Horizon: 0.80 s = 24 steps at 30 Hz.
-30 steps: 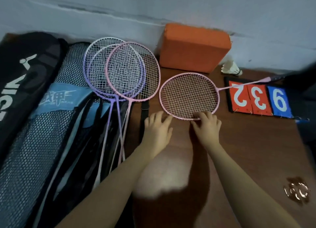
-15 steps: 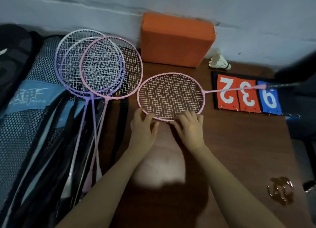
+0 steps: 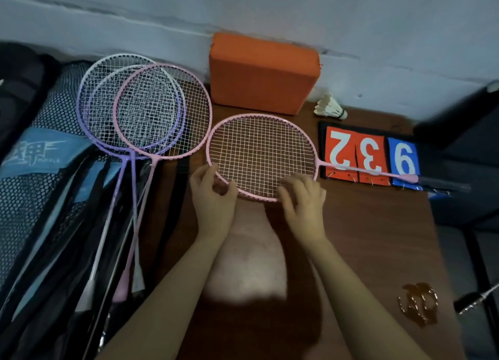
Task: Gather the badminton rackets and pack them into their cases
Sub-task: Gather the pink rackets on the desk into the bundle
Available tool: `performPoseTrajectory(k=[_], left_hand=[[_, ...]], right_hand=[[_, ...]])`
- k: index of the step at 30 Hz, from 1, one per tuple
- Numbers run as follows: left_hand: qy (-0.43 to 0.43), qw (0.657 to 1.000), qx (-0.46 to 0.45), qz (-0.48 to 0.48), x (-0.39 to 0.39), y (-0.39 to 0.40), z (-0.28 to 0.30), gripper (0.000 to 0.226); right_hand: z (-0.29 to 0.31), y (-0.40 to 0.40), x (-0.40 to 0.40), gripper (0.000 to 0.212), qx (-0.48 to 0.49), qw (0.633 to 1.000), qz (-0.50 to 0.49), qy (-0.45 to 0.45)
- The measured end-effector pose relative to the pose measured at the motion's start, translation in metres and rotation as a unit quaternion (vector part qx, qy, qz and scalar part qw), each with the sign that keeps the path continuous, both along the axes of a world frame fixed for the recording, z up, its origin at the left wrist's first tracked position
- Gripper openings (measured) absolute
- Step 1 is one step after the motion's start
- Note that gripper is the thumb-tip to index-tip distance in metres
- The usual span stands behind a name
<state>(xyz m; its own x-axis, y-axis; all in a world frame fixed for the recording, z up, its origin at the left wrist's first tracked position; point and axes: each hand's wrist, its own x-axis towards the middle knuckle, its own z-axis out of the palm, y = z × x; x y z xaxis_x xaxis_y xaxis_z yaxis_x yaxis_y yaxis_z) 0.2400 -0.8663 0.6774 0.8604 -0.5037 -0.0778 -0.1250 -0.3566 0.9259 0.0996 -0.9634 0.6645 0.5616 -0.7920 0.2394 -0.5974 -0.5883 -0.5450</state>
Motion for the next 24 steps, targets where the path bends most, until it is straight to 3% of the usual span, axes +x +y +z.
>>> performPoseTrajectory(k=[5,10,15,24], left_hand=[[-0.024,0.999,-0.025,0.024,0.003,0.01,0.009,0.048],[-0.038,0.999,-0.018,0.024,0.007,0.017,0.016,0.054],[-0.03,0.999,-0.002,-0.009,0.012,0.021,0.026,0.064],[-0.055,0.997,0.044,-0.032,0.003,0.057,0.032,0.08]], right_hand=[[0.009,-0.029,-0.03,0.044,0.029,0.991,-0.115,0.069],[0.013,-0.055,-0.032,0.04,0.033,0.987,-0.071,0.141],[0.019,-0.052,-0.034,0.03,0.033,0.995,-0.027,0.087],[0.033,-0.012,-0.043,0.016,-0.109,0.991,0.036,0.064]])
